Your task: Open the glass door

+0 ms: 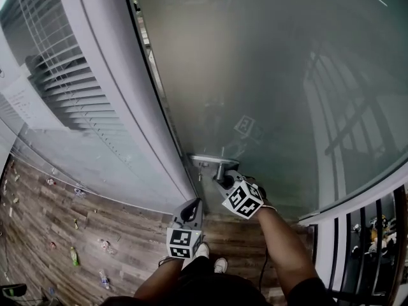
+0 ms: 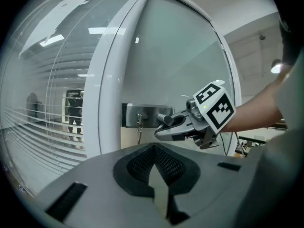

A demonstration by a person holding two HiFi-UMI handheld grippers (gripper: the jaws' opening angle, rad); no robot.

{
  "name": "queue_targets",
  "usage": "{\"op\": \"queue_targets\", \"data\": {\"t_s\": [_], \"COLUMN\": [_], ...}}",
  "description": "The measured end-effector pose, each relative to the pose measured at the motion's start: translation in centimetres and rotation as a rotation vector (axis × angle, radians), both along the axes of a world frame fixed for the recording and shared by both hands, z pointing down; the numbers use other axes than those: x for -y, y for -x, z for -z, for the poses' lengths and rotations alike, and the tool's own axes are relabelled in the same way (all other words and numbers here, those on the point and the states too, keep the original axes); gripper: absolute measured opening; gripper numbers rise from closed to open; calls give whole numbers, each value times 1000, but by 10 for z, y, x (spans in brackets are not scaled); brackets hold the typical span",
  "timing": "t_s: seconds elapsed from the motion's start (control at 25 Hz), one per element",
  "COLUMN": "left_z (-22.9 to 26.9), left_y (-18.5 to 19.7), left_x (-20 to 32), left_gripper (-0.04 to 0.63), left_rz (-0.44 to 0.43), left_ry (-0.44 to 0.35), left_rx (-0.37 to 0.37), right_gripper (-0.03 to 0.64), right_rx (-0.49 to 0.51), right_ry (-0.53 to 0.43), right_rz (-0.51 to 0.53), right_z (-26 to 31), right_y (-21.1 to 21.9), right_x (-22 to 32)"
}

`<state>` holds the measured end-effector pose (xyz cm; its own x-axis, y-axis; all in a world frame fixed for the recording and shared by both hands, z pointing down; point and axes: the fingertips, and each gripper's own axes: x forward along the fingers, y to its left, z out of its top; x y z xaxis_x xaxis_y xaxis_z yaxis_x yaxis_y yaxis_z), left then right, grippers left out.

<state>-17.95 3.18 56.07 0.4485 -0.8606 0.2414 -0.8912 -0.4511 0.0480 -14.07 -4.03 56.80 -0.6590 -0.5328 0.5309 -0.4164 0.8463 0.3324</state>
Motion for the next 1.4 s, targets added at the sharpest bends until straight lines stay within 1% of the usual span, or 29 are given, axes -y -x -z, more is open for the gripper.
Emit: {"op": "queue_targets", "data": {"t_s": [0.08, 0.16, 0.28, 0.32, 0.52, 0.64, 0.8, 0.92, 1.0, 1.12, 1.24, 1.4], "left_z": [1, 0, -4, -4, -8, -12, -12, -4, 0, -3, -3, 2], "left_y": [-7, -13, -23, -25, -36, -55, -67, -71, -72, -70, -74, -75], "left_x": [9, 16, 24, 30, 72, 95, 137, 165, 183, 219, 251, 270], "left_gripper": [-2, -2, -2, -2, -2, -2, -2, -2, -2, -2, -2, -2], "left_rz": [7, 6, -3, 1, 30, 15, 20, 12, 8, 15, 24, 22], "left_ry": [-11, -4, 52, 57, 42, 53, 35, 18, 25, 32, 21, 14], "left_rx": [-5, -11, -28, -33, -64, -66, -56, -66, -82, -81, -92, -97], "right_gripper": [15, 15, 15, 15, 15, 15, 15, 14, 14, 14, 14, 14], "right_rx": [2, 8, 21, 23, 29, 31, 45, 48, 58, 71, 68, 72], "right_ry": [-3, -13, -21, -16, 28, 52, 71, 88, 88, 94, 131, 178], "right_rz": [-6, -18, -33, -34, -44, -64, -97, -119, -136, -166, -186, -233], "right_z": [2, 2, 0, -1, -2, -3, -2, -1, 0, -6, -13, -16], "right_y": [-2, -3, -4, -6, -14, -24, -36, -46, -54, -65, -79, -93], "right_x": [13, 25, 41, 48, 90, 119, 162, 193, 213, 250, 284, 314]}}
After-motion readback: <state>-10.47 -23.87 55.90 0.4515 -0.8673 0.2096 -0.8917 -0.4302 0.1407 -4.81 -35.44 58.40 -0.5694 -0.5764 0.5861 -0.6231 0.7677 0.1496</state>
